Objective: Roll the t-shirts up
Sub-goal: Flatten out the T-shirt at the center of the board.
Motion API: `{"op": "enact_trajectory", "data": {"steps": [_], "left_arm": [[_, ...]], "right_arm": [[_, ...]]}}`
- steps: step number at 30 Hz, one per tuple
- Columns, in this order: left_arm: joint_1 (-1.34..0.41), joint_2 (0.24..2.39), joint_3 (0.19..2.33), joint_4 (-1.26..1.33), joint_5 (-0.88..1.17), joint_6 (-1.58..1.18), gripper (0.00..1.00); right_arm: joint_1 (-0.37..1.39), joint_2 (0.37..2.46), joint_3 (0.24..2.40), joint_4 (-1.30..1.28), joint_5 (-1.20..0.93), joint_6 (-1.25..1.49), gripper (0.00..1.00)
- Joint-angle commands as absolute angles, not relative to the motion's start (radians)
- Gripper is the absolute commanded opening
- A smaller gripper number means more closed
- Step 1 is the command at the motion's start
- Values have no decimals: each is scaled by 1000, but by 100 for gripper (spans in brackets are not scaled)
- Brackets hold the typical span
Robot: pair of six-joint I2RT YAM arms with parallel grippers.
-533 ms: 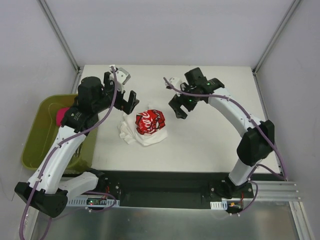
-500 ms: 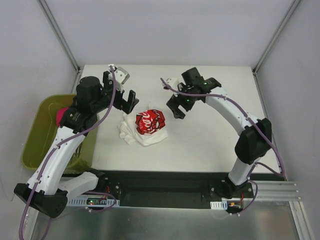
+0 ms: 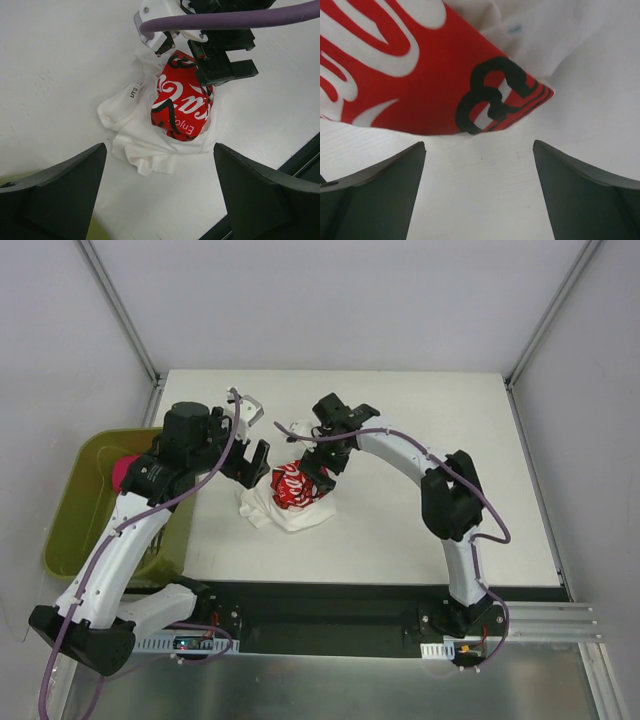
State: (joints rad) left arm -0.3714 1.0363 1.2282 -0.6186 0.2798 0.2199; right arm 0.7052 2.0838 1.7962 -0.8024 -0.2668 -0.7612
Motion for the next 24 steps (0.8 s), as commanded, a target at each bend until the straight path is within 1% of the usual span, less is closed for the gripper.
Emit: {"op": "enact_trajectory", "data": {"steps": [1, 2, 4, 5, 6, 7, 9, 12, 13, 15, 16, 18, 20, 21, 22, 24], "left_arm": [[-361, 1025, 1216, -630, 242, 213, 87], [-353, 1026, 1219, -627, 235, 209, 87], [-339, 1035, 1236, -623, 235, 183, 88], [-331, 1040, 1250, -621, 230, 163, 89], [-293, 1060, 1271, -618, 230, 132, 92], [-261, 1075, 1334, -617, 273, 65, 93], [-168, 1135, 1447, -617, 307, -33, 93], [-115, 1187, 1567, -598, 259, -95, 93], [-112, 1195, 1584, -591, 243, -95, 93], [-110, 1213, 1607, -575, 212, -80, 93], [-110, 1221, 1609, -569, 213, -75, 93], [-110, 1247, 1594, -566, 238, -74, 91], [-110, 1273, 1574, -566, 268, -83, 89], [-110, 1284, 1554, -566, 317, -93, 88], [-112, 1292, 1543, -566, 339, -101, 87], [-112, 1310, 1520, -566, 397, -124, 86]], "right_arm": [[738, 2118, 1879, -807, -319, -770, 89], [747, 2131, 1896, -802, -322, -769, 78], [752, 2151, 1922, -799, -310, -767, 58], [756, 2152, 1933, -799, -284, -769, 30], [756, 2140, 1953, -799, -270, -772, 16], [755, 2126, 1957, -804, -253, -773, 1], [738, 2079, 1957, -807, -233, -770, 1], [700, 1933, 1966, -825, -253, -744, 1], [693, 1846, 1971, -830, -258, -745, 1], [690, 1772, 1994, -830, -249, -749, 1], [686, 1703, 2000, -828, -232, -743, 1], [683, 1646, 2000, -828, -203, -733, 1], [663, 1567, 1941, -828, -138, -710, 1], [651, 1540, 1903, -827, -120, -701, 1], [608, 1516, 1785, -825, -85, -655, 1], [524, 1448, 1647, -825, -80, -573, 1]]}}
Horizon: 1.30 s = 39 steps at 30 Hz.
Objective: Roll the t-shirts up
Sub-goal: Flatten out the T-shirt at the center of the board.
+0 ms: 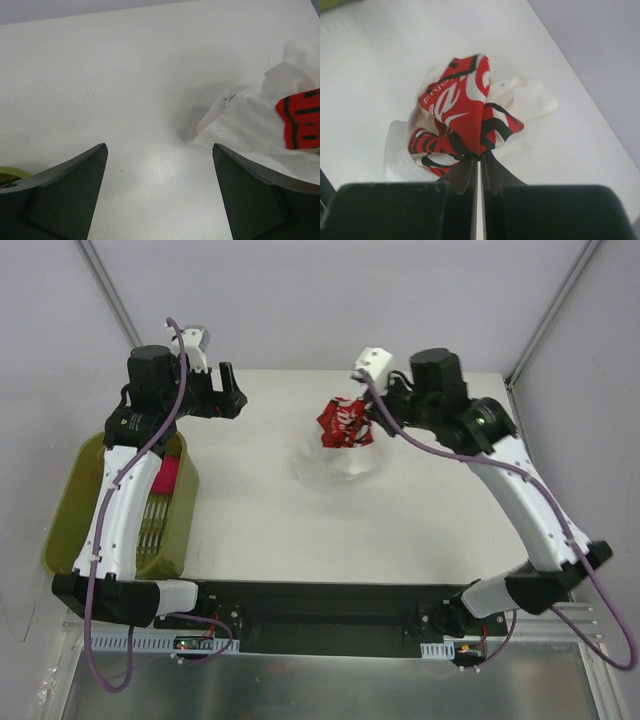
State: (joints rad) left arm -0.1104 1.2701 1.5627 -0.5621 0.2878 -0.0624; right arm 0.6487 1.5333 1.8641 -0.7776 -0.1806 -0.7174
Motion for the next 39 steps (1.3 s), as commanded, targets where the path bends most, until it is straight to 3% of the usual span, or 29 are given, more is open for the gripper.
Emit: {"op": "enact_trajectory", "data": {"steps": [1, 4, 6, 7, 10, 18, 27, 37, 39], "left_arm": [[-112, 1315, 1516, -566, 414, -127, 86], [-112, 1331, 1506, -566, 436, -124, 86], [-112, 1336, 1505, -566, 431, -117, 86], [-112, 1338, 1503, -566, 425, -114, 86], [-112, 1344, 1503, -565, 425, -112, 86], [-112, 1319, 1431, -558, 433, -74, 87], [-112, 1278, 1364, -560, 393, -26, 88], [-109, 1250, 1318, -557, 368, -9, 89], [-109, 1252, 1313, -552, 368, -9, 89]], "right_arm": [[408, 1431, 1520, -831, -127, -521, 1], [270, 1405, 1372, -940, -309, -498, 2], [285, 1373, 1293, -1033, -414, -601, 23], [331, 1371, 1296, -1069, -502, -638, 42], [397, 1367, 1336, -1074, -523, -692, 61], [348, 1659, 1575, -855, -381, -620, 64], [389, 2130, 2003, -890, -353, -699, 67], [434, 2235, 2006, -907, -291, -756, 66], [434, 2233, 1994, -913, -302, -759, 60]]}}
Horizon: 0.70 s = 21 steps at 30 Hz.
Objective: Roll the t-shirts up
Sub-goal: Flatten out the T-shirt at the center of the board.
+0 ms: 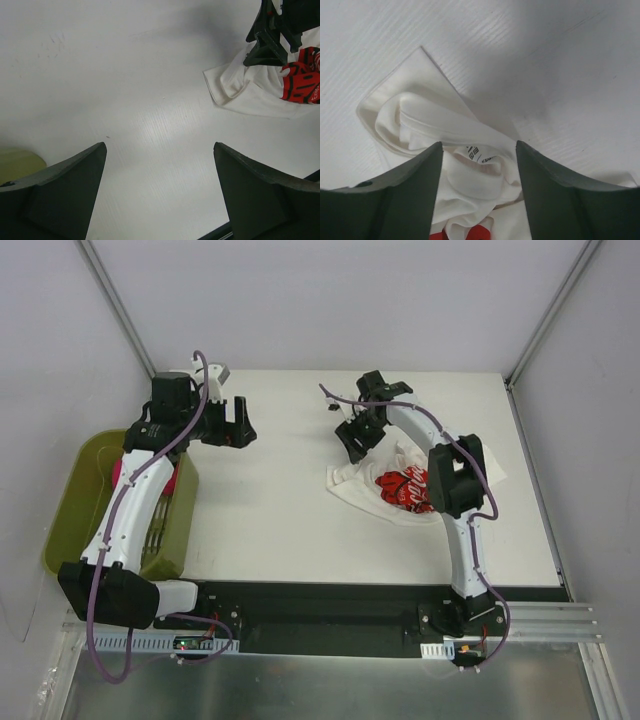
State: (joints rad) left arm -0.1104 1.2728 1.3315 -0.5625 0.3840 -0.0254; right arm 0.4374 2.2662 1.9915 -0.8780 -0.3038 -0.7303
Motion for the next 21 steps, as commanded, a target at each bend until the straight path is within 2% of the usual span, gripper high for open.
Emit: {"op": "enact_trajectory", "data": {"steps": [1, 2, 3, 7, 10, 14, 21], "left_arm": [[-107, 1255, 1310, -549, 368, -9, 89], [-107, 1259, 1309, -546, 370, -12, 89], [-107, 1265, 1308, -545, 371, -12, 89], [-107, 1295, 1328, -535, 379, -23, 89], [-107, 1324, 1353, -535, 387, -31, 89], [-107, 1351, 1382, -537, 385, -31, 88], [-107, 1400, 1400, -532, 362, -44, 87]], "right_arm": [[433, 2235, 1993, -914, -302, -759, 56], [433, 2237, 1990, -911, -301, -758, 52], [434, 2238, 1994, -913, -304, -758, 43], [437, 2250, 2016, -914, -298, -764, 31], [443, 2249, 2026, -919, -285, -781, 1], [448, 2189, 2114, -922, -314, -735, 1], [485, 1890, 2253, -804, -325, -572, 1]]}}
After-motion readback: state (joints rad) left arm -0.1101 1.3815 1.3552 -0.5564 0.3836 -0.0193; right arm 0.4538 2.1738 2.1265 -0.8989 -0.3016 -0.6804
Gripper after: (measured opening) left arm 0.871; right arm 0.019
